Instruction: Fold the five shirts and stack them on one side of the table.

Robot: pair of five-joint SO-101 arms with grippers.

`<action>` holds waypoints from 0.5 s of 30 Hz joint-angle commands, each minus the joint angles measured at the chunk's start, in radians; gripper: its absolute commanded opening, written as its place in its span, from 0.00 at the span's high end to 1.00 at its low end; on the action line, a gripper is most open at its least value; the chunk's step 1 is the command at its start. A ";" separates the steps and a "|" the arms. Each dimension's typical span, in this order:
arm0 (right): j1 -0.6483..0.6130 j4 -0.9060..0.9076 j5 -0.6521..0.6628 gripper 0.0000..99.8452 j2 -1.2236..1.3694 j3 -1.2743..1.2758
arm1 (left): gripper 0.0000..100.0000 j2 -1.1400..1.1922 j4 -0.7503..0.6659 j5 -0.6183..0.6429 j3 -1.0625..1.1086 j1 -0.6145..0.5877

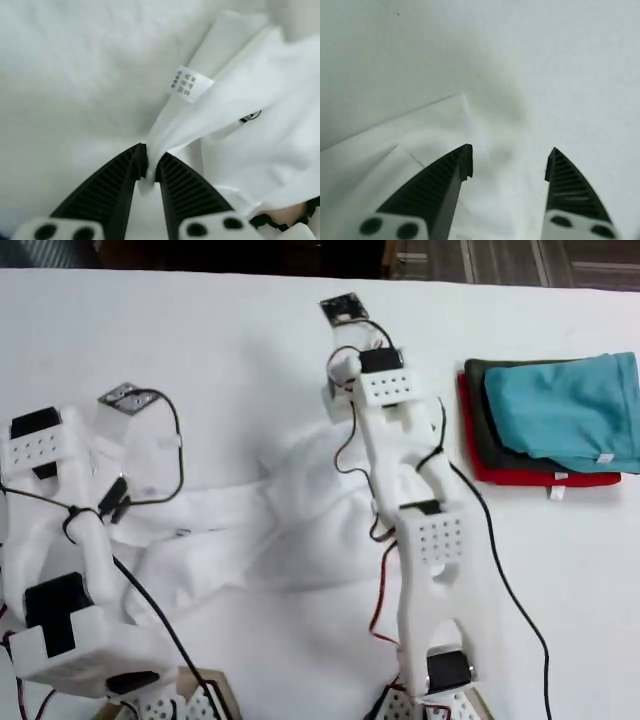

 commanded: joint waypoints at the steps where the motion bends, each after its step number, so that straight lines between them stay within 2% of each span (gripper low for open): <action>1: -0.021 0.076 0.089 0.76 0.042 -0.166 | 0.97 -0.017 -0.012 0.008 -0.002 -0.011; 8: -0.048 0.136 0.259 0.76 0.154 -0.310 | 0.97 -0.017 -0.012 0.008 -0.002 -0.011; 15: -0.061 0.130 0.273 0.76 0.232 -0.353 | 0.97 -0.017 -0.011 0.008 -0.002 -0.011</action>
